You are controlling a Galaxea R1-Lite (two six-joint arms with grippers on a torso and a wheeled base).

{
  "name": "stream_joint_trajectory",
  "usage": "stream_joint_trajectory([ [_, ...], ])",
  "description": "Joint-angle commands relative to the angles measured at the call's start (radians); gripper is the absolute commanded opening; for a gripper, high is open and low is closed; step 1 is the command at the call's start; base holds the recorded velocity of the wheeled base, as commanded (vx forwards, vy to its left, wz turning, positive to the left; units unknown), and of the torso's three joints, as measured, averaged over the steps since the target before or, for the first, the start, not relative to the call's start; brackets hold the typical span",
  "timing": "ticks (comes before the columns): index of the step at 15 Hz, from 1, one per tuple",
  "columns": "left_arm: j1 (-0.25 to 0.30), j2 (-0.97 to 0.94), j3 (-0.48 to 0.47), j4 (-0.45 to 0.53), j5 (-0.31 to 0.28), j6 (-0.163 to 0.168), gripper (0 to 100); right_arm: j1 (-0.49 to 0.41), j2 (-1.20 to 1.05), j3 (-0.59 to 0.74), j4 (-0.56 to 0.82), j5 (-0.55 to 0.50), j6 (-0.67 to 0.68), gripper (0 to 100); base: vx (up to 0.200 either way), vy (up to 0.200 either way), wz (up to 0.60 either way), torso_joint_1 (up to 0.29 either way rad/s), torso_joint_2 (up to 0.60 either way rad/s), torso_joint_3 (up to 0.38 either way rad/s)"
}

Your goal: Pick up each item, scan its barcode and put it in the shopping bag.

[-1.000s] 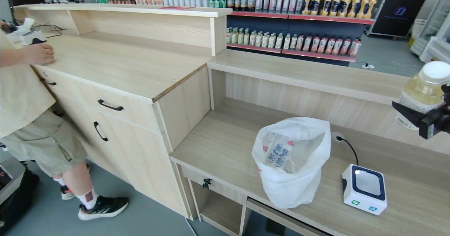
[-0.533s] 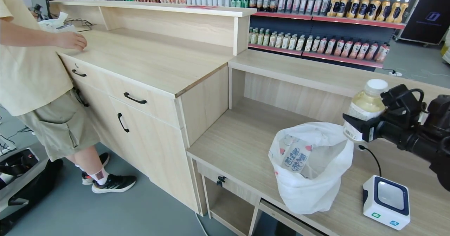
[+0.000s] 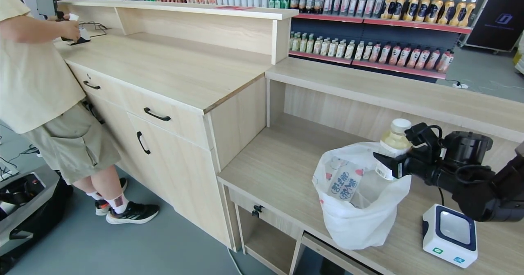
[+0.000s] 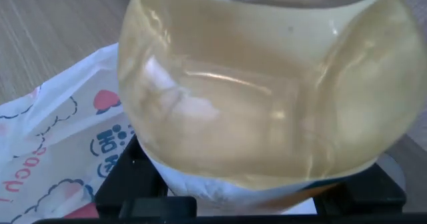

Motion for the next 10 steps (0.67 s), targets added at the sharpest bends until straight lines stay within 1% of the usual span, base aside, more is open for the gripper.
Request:
stream_joint_trajectory([
  [1,0.000,0.000,0.000,0.000,0.000,0.000,100,0.007,0.118,-0.033,-0.033,0.012,-0.004,0,0.000,0.000,0.00,0.000,0.00,0.000],
  [4,0.000,0.000,0.000,0.000,0.000,0.000,100,0.009,0.184,-0.051,-0.047,0.013,0.002,0,0.000,0.000,0.00,0.000,0.00,0.000],
  [7,0.000,0.000,0.000,0.000,0.000,0.000,100,0.026,0.233,-0.097,-0.056,0.052,0.002,0,0.000,0.000,0.00,0.000,0.00,0.000],
  [10,0.000,0.000,0.000,0.000,0.000,0.000,100,0.035,0.263,-0.107,-0.073,0.058,0.001,0,0.000,0.000,0.00,0.000,0.00,0.000],
])
